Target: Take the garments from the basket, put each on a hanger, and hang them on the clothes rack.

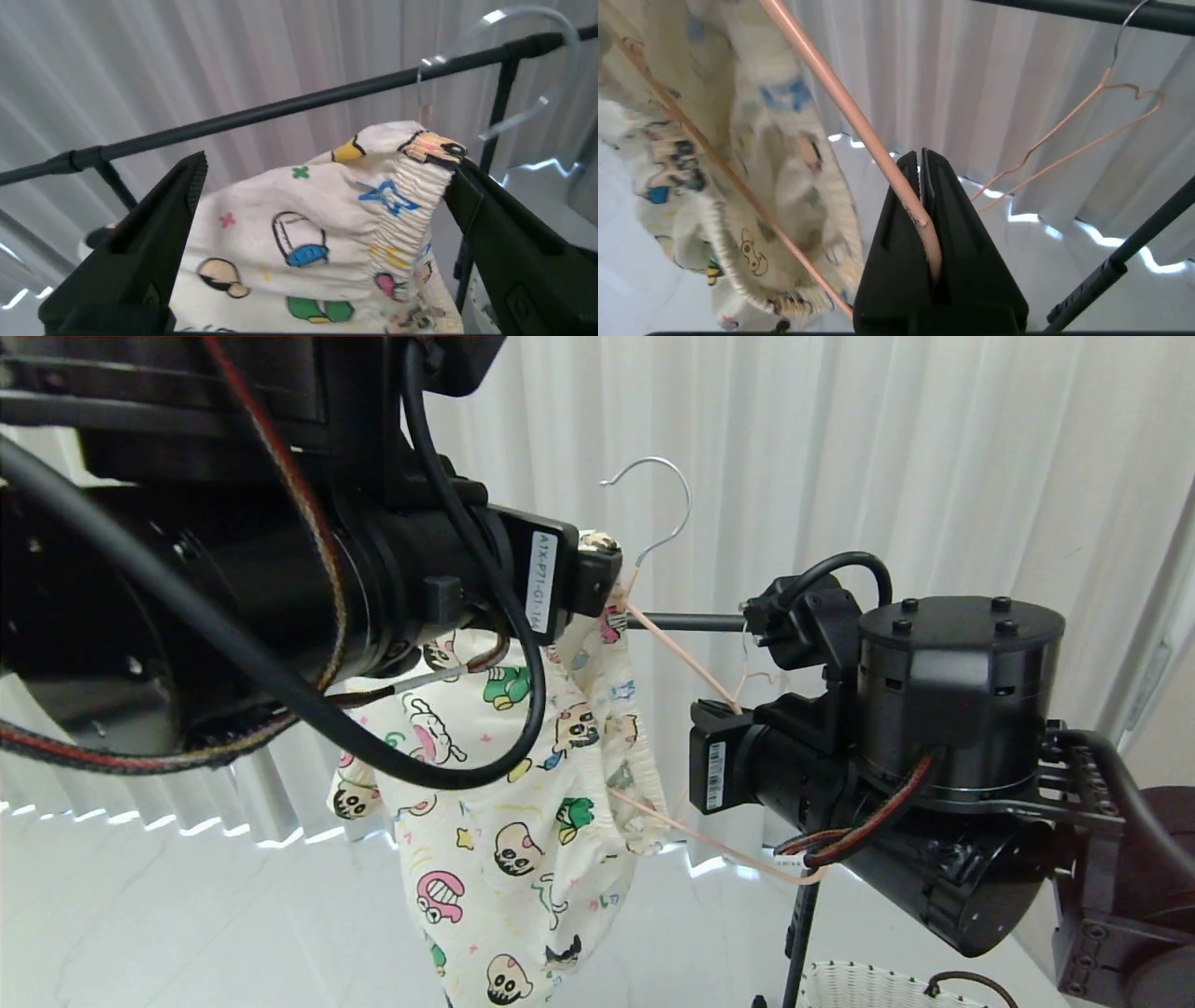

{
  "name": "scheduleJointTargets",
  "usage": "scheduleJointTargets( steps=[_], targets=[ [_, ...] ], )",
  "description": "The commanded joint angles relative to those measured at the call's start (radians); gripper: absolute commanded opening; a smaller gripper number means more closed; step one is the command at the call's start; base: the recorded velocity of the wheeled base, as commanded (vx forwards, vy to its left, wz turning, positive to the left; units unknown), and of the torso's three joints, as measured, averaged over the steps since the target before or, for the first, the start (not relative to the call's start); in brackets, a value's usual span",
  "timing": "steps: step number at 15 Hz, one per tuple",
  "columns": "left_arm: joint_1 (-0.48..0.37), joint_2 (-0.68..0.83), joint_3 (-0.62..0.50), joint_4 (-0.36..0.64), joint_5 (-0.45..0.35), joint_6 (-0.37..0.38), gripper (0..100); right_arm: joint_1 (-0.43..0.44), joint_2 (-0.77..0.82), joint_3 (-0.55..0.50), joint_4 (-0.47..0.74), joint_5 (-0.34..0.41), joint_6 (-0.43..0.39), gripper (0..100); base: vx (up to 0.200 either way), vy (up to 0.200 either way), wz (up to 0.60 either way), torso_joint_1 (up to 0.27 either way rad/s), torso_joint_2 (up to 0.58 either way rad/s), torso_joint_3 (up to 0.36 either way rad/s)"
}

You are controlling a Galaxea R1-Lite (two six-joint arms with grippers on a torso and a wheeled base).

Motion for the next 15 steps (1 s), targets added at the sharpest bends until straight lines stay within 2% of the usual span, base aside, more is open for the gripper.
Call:
scheduleJointTargets(
  steps=[1, 6, 8, 11, 12, 13, 15],
  targets=[
    [-0.026, 0.007, 0.025, 0.000, 0.000, 0.001, 100, -0.008, -0.003, 0.001, -0.013, -0.005, 0.001, 0, 0.000, 0.000, 0.00, 0.000, 0.00, 0.000],
    [-0.031, -0.094, 0.163, 0.000, -0.001, 0.005, 100, -0.044, -0.022, 0.004, -0.016, -0.019, -0.018, 0, 0.000, 0.000, 0.00, 0.000, 0.00, 0.000],
    [-0.031, -0.166, 0.251, 0.000, -0.007, 0.004, 100, -0.048, -0.032, 0.013, -0.016, -0.019, -0.053, 0, 0.000, 0.000, 0.00, 0.000, 0.00, 0.000],
    [0.009, -0.260, 0.343, 0.000, -0.015, 0.004, 100, -0.046, -0.077, 0.082, -0.016, -0.015, -0.110, 0, 0.000, 0.000, 0.00, 0.000, 0.00, 0.000],
    [0.040, -0.309, 0.368, -0.002, -0.087, 0.004, 100, -0.040, -0.111, 0.137, -0.019, -0.012, -0.125, 0, 0.000, 0.000, 0.00, 0.000, 0.00, 0.000],
    [0.071, -0.348, 0.386, -0.002, -0.196, 0.005, 100, -0.029, -0.134, 0.167, -0.038, -0.012, -0.127, 0, 0.000, 0.000, 0.00, 0.000, 0.00, 0.000],
    [0.170, -0.398, 0.430, -0.002, -0.389, 0.059, 100, -0.008, -0.166, 0.232, -0.090, -0.010, -0.147, 0, 0.000, 0.000, 0.00, 0.000, 0.00, 0.000]
  ],
)
